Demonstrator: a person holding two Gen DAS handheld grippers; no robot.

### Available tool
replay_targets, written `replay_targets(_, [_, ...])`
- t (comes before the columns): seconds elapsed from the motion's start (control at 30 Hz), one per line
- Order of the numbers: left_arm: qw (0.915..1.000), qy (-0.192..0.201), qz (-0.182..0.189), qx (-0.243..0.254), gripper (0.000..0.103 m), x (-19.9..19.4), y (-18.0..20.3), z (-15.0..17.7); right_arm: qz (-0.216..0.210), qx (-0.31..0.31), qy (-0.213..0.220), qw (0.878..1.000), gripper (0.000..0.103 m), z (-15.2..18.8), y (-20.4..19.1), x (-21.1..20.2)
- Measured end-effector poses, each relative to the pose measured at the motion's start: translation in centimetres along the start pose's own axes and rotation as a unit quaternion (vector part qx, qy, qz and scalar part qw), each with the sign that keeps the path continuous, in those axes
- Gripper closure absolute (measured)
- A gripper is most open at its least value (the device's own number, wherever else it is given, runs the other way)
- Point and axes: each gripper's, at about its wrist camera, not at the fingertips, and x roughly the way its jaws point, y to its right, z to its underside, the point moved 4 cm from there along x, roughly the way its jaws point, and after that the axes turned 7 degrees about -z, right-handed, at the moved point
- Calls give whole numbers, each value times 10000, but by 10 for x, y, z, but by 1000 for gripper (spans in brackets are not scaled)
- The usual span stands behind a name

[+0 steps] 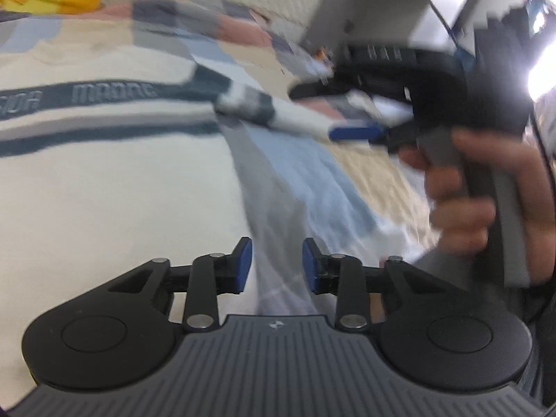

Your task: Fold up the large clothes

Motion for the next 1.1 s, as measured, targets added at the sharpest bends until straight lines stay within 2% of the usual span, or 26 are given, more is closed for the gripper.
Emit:
replay_targets(0.13, [9987, -392, -145, 293, 72, 25, 2, 10, 96, 1, 135, 9999, 30, -5, 8, -2])
replay_targets(0.27, [9928, -775, -703, 582, 72, 50, -4, 20, 14, 221, 156, 9996, 30, -8, 21, 1])
replay_targets(0.47, [9868, -900, -1000, 907, 72, 63, -2, 25, -179, 540, 66, 9984, 30, -5, 34, 7])
replay_targets(0.5, [9850, -911, -1066, 1010, 74, 65, -1, 26, -188, 534, 59, 9984, 30, -5, 33, 7])
replay_targets(0.57, [9809, -882, -1258, 1195, 92, 67, 0, 28, -212, 522, 41, 9984, 30, -4, 33, 8])
replay_targets(0.7, [9819, -771, -1253, 1189, 97, 62, -2, 27, -235, 494, -4, 9985, 30, -3, 33, 9])
replay_targets(0.8, [9904, -672, -978, 710, 97, 51, -12, 17, -269, 503, -59, 9984, 30, -1, 32, 11])
replay_targets(0.87, [9960, -537, -703, 87, 98, 36, -29, 5, -284, 541, -80, 9981, 30, -1, 33, 11])
replay_targets(0.93, [9967, -367, -495, -523, 98, 22, -49, -8, -292, 587, -82, 9978, 30, 0, 34, 11])
replay_targets(1.03, [9892, -128, -206, -1442, 98, 5, -85, -23, -252, 595, -92, 9979, 30, 2, 34, 12])
replay_targets(1.1, [9787, 7, -80, -2052, 98, -3, -110, -28, -247, 546, -118, 9981, 29, 4, 31, 14])
